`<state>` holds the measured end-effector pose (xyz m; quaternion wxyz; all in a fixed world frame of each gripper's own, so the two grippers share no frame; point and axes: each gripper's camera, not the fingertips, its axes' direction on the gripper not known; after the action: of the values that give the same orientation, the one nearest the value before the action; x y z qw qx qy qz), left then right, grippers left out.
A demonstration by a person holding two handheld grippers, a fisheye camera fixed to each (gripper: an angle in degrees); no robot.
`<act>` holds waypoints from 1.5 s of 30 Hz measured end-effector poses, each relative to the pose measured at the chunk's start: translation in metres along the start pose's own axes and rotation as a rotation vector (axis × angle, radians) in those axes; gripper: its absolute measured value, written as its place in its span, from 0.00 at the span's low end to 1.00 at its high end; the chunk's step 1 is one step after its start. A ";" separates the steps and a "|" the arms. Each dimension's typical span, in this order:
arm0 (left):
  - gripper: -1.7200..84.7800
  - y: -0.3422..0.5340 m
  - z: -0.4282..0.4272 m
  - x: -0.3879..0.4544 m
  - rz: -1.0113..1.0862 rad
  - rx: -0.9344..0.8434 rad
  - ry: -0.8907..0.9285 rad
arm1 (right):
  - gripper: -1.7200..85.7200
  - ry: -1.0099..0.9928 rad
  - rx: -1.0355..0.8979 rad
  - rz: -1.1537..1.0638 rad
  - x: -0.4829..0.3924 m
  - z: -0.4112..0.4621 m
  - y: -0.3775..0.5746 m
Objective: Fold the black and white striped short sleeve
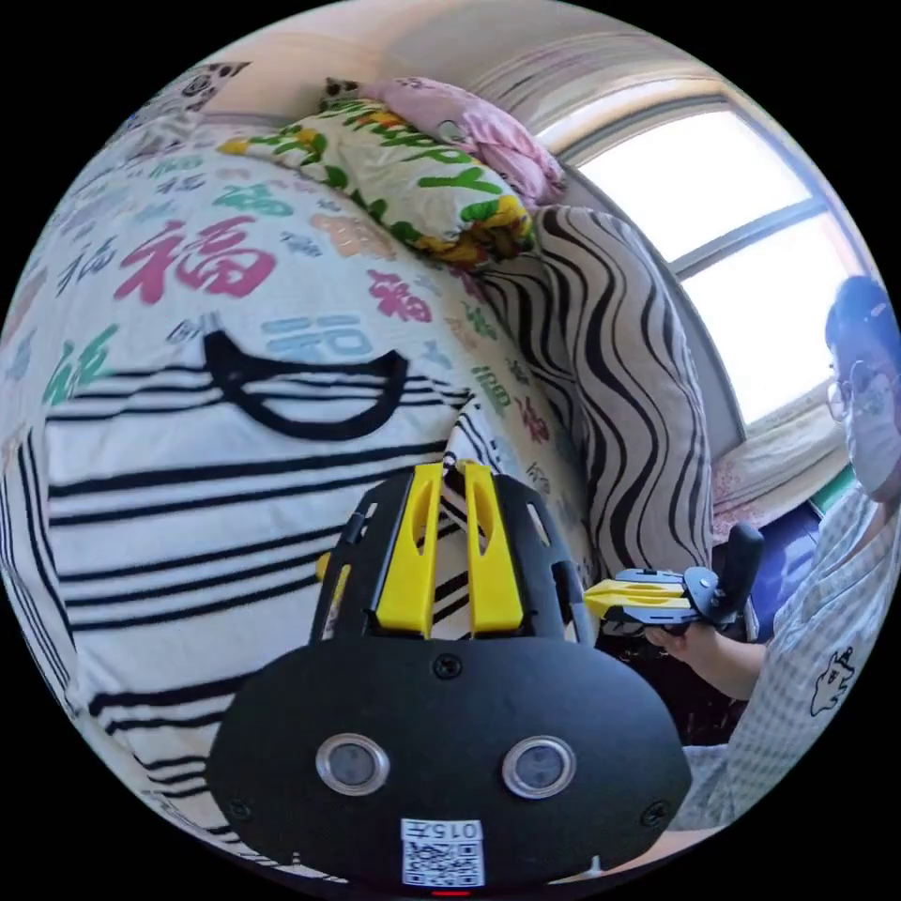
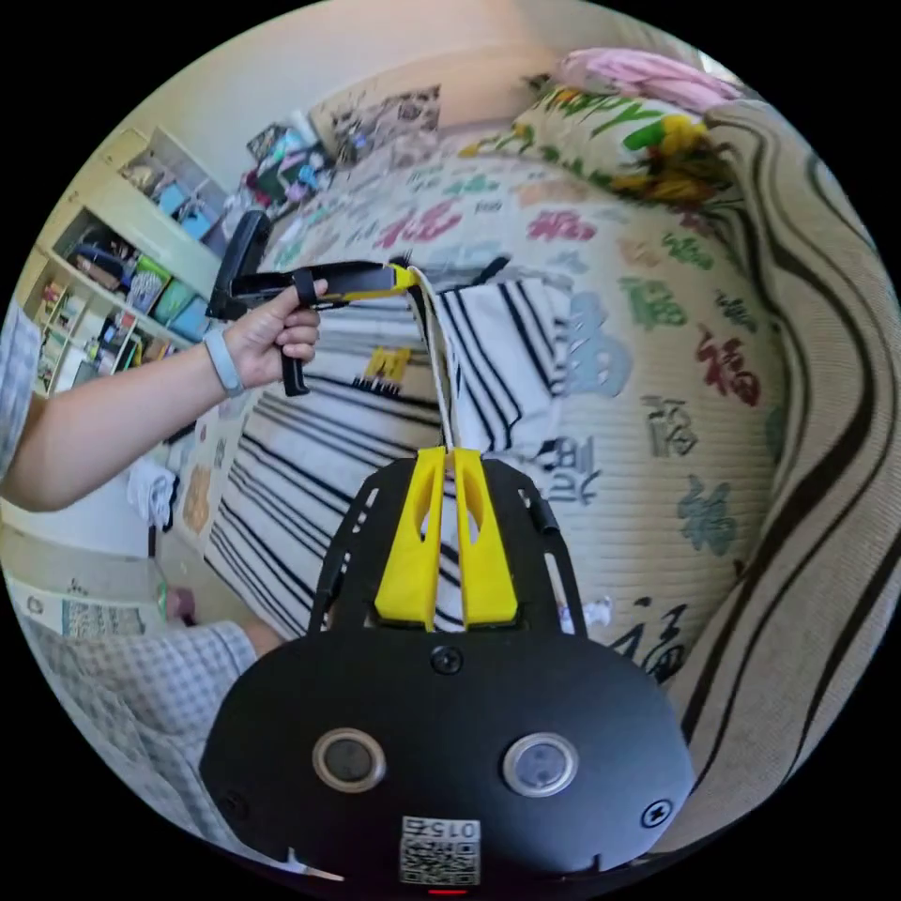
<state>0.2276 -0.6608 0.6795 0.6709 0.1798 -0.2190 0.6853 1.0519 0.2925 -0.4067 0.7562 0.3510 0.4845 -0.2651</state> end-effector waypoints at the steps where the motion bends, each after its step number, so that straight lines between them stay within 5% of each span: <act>1: 0.10 0.017 -0.011 -0.023 -0.096 -0.002 -0.028 | 0.05 -0.018 -0.081 -0.026 -0.006 0.013 0.000; 5: 0.13 0.041 -0.044 -0.054 -0.224 0.065 0.025 | 0.07 0.088 -0.123 -0.023 -0.013 0.015 0.000; 11: 0.12 0.025 -0.036 -0.052 -0.124 -0.018 -0.019 | 0.05 0.109 -0.045 -0.009 -0.008 0.019 -0.034; 18: 0.05 0.011 -0.042 -0.047 0.010 -0.175 -0.189 | 0.02 0.107 -0.231 0.131 0.018 0.054 -0.039; 24: 0.11 -0.009 -0.076 -0.021 0.116 -0.154 -0.182 | 0.04 0.113 -0.052 0.268 0.047 0.002 -0.024; 30: 0.12 -0.042 -0.035 0.013 0.202 -0.178 -0.111 | 0.09 0.181 -0.019 0.208 0.065 0.008 -0.064; 37: 0.02 -0.067 0.016 0.028 0.228 -0.285 -0.159 | 0.02 0.106 -0.069 0.260 0.100 0.012 -0.068; 45: 0.06 -0.075 0.013 0.048 0.347 -0.326 -0.218 | 0.05 0.060 -0.058 0.295 0.137 -0.002 -0.069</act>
<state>0.2999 -0.6272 0.7205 0.5356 0.1020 -0.4251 0.7225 1.0529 0.2431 -0.5518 0.7820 0.4040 0.4574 -0.1265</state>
